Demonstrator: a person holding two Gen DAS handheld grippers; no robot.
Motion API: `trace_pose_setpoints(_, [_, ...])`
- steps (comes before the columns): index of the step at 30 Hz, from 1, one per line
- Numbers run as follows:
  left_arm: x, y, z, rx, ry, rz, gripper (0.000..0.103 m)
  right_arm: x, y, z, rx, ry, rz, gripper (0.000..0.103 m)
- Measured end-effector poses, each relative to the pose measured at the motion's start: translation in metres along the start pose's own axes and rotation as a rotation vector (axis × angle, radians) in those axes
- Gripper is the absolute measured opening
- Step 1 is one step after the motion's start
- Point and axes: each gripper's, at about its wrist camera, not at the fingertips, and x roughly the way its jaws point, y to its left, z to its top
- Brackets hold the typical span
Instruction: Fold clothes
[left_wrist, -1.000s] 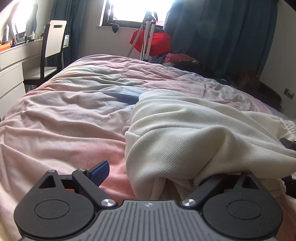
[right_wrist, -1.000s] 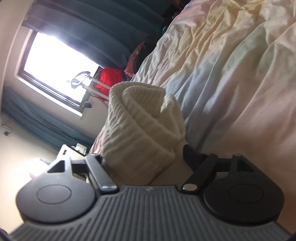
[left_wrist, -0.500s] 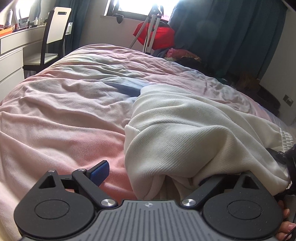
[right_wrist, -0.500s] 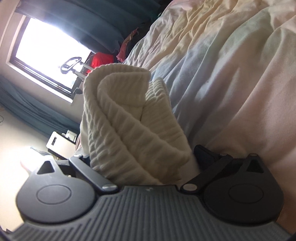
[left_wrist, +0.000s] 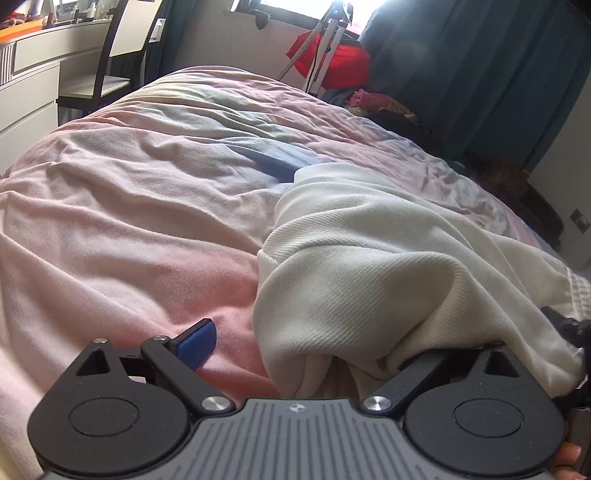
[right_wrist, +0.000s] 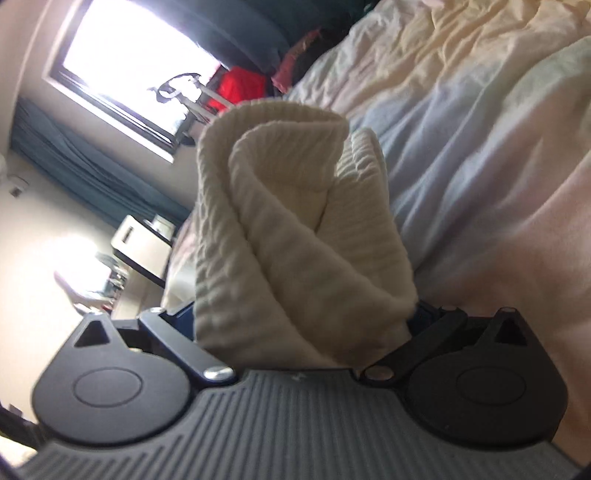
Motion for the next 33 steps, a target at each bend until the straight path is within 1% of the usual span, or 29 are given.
trace_pose_setpoints(2, [-0.004, -0.003, 0.000, 0.028, 0.027, -0.035, 0.094, 0.004, 0.001, -0.004, -0.029, 0.019, -0.033, 0.103])
trace_pose_setpoints(3, [-0.005, -0.005, 0.000, 0.042, 0.041, -0.052, 0.093, 0.002, 0.001, -0.003, -0.021, 0.022, -0.042, 0.100])
trace_pose_setpoints(5, [-0.015, -0.004, -0.002, 0.059, 0.082, -0.123, 0.093, -0.002, 0.002, -0.003, -0.005, 0.029, -0.062, 0.091])
trace_pose_setpoints(7, [-0.029, -0.001, -0.008, 0.079, 0.119, -0.197, 0.093, -0.008, 0.001, -0.002, 0.017, 0.024, -0.082, 0.074])
trace_pose_setpoints(8, [-0.037, 0.003, -0.011, 0.076, 0.122, -0.224, 0.094, -0.012, 0.001, -0.002, 0.032, 0.016, -0.087, 0.070])
trace_pose_setpoints(10, [-0.051, 0.013, -0.014, 0.034, 0.113, -0.269, 0.098, -0.021, 0.002, 0.001, 0.061, -0.018, -0.104, 0.050])
trace_pose_setpoints(12, [-0.059, 0.027, -0.010, -0.054, 0.085, -0.318, 0.100, -0.031, 0.004, 0.008, 0.082, -0.074, -0.117, 0.042])
trace_pose_setpoints(13, [-0.056, 0.033, -0.006, -0.111, 0.071, -0.333, 0.102, -0.034, 0.005, 0.011, 0.088, -0.097, -0.115, 0.040])
trace_pose_setpoints(16, [-0.042, 0.049, 0.004, -0.281, 0.038, -0.365, 0.103, -0.032, 0.004, 0.018, 0.090, -0.114, -0.110, 0.040])
trace_pose_setpoints(17, [-0.037, 0.049, 0.006, -0.299, 0.040, -0.370, 0.103, -0.029, 0.002, 0.018, 0.093, -0.114, -0.111, 0.040])
trace_pose_setpoints(19, [-0.026, 0.045, 0.008, -0.295, 0.058, -0.372, 0.103, -0.027, -0.003, 0.019, 0.107, -0.113, -0.111, 0.040])
trace_pose_setpoints(22, [-0.009, 0.038, 0.012, -0.290, 0.084, -0.375, 0.098, -0.023, -0.007, 0.020, 0.121, -0.104, -0.103, 0.040])
trace_pose_setpoints(24, [0.002, 0.034, 0.014, -0.287, 0.101, -0.378, 0.099, -0.020, -0.009, 0.020, 0.125, -0.092, -0.102, 0.041])
trace_pose_setpoints(26, [0.013, 0.030, 0.016, -0.283, 0.119, -0.380, 0.096, -0.017, -0.011, 0.020, 0.130, -0.080, -0.101, 0.045])
trace_pose_setpoints(28, [0.024, 0.025, 0.019, -0.280, 0.136, -0.382, 0.092, -0.013, -0.013, 0.020, 0.135, -0.067, -0.101, 0.057])
trace_pose_setpoints(29, [0.028, 0.024, 0.018, -0.283, 0.140, -0.379, 0.090, -0.009, -0.014, 0.018, 0.141, -0.055, -0.102, 0.061])
trace_pose_setpoints(30, [0.030, 0.025, 0.018, -0.290, 0.141, -0.373, 0.086, -0.006, -0.016, 0.017, 0.145, -0.042, -0.103, 0.070])
trace_pose_setpoints(31, [0.031, 0.027, 0.017, -0.296, 0.138, -0.369, 0.083, -0.002, -0.015, 0.016, 0.140, -0.035, -0.099, 0.077])
trace_pose_setpoints(32, [0.031, 0.029, 0.015, -0.302, 0.132, -0.365, 0.082, 0.001, -0.015, 0.016, 0.133, -0.029, -0.096, 0.079])
trace_pose_setpoints(33, [0.031, 0.031, 0.014, -0.307, 0.126, -0.362, 0.078, 0.003, -0.011, 0.014, 0.108, -0.027, -0.101, 0.080])
